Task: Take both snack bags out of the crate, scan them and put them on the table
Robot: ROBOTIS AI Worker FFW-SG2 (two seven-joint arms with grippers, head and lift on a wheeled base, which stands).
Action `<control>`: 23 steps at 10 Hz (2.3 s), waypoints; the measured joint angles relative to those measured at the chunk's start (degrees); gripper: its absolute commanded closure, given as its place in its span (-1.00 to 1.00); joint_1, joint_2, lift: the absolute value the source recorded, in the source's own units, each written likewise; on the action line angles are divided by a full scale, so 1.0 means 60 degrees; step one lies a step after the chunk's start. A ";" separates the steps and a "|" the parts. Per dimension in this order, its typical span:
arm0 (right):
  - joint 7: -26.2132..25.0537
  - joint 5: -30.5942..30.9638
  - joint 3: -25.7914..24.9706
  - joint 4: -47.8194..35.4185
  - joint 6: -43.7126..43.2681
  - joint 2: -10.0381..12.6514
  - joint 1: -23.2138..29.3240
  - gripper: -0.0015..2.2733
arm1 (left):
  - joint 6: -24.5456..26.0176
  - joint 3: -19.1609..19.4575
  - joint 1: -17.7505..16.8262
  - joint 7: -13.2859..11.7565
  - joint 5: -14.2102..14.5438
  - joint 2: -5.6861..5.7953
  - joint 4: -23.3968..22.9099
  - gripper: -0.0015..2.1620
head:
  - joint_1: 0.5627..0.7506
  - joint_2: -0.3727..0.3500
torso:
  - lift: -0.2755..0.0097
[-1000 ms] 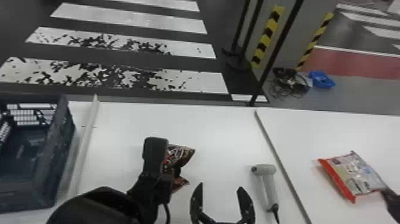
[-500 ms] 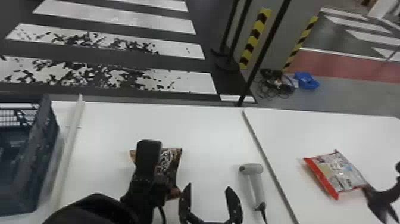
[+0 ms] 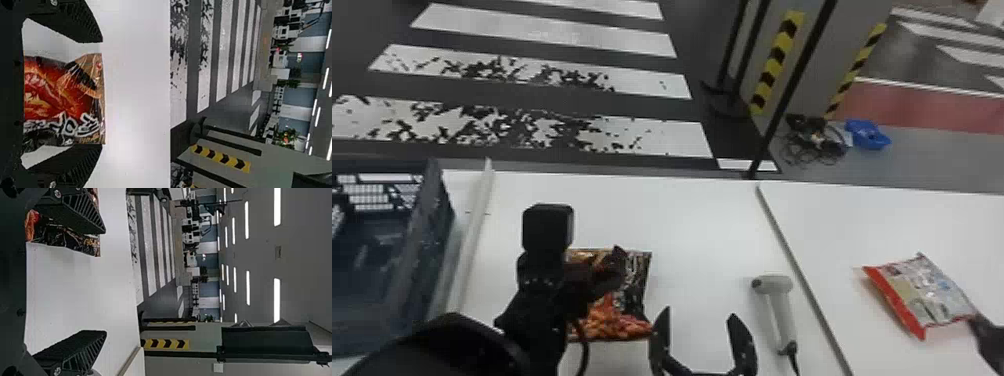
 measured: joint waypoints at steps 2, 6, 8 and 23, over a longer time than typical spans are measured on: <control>0.0000 -0.0003 0.0045 0.0020 0.0024 0.0000 -0.0037 -0.93 | 0.0068 0.0859 0.0243 -0.0541 -0.0039 0.0711 -0.0671 -0.99 | 0.41 -0.28 | 0.28; 0.0383 -0.0356 0.0202 -0.0357 0.0591 0.0000 -0.0206 -0.93 | -0.0742 0.2855 0.1277 -0.2909 -0.0057 0.1856 -0.1632 -1.00 | 0.41 0.02 | 0.28; 0.0682 -0.0664 0.0228 -0.0834 0.1337 0.0000 -0.0322 -0.93 | -0.2142 0.3808 0.1908 -0.4072 0.0035 0.2176 -0.1741 -1.00 | 0.41 0.20 | 0.28; 0.3335 -0.6440 -0.3367 -0.3007 1.2453 0.0352 -0.2228 -0.89 | -0.9765 0.5406 0.5400 -0.5387 -0.0091 0.2375 -0.0735 -1.00 | 0.41 0.55 | 0.28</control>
